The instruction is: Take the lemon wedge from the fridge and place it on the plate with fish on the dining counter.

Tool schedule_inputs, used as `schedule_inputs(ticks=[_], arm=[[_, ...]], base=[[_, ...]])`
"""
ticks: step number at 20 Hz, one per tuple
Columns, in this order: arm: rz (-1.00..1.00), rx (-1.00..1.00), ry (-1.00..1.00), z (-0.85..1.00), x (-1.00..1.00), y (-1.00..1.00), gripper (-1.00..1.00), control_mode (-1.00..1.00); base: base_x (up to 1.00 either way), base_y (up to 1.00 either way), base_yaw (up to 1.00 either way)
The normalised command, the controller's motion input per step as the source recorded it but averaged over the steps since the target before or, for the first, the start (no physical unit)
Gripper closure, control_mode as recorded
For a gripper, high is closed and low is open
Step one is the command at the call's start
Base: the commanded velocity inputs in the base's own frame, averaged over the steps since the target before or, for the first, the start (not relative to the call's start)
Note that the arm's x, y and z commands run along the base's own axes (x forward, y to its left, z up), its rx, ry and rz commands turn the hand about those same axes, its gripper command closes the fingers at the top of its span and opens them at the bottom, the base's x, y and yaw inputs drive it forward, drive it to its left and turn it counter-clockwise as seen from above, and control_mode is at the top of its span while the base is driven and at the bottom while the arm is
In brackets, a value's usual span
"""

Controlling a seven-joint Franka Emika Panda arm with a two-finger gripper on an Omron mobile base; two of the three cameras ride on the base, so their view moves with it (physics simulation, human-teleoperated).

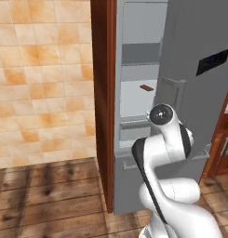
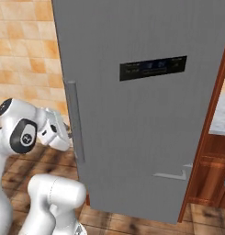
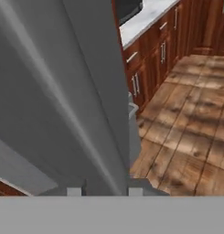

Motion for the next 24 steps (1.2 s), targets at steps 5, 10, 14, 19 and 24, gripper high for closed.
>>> schedule_inputs(ticks=[5,10,14,19,24], arm=[[-0.21,-0.06,0.00,0.37,0.09,0.75,-1.00,-1.00],[-0.38,-0.18,0.02,0.02,0.82,0.53,-1.00,-1.00],[-0.69,-0.05,0.12,-0.04,0.60,-0.16,-1.00,-1.00],[-0.51,0.00,0.08,0.00,0.00,-0.32,-1.00,-1.00],[0.00,0.00,0.00,0.00,0.01,-0.13,-1.00,-1.00]], base=[[0.00,0.00,0.00],[0.00,0.00,0.00],[0.00,0.00,0.00],[0.00,0.00,0.00],[0.00,0.00,0.00]])
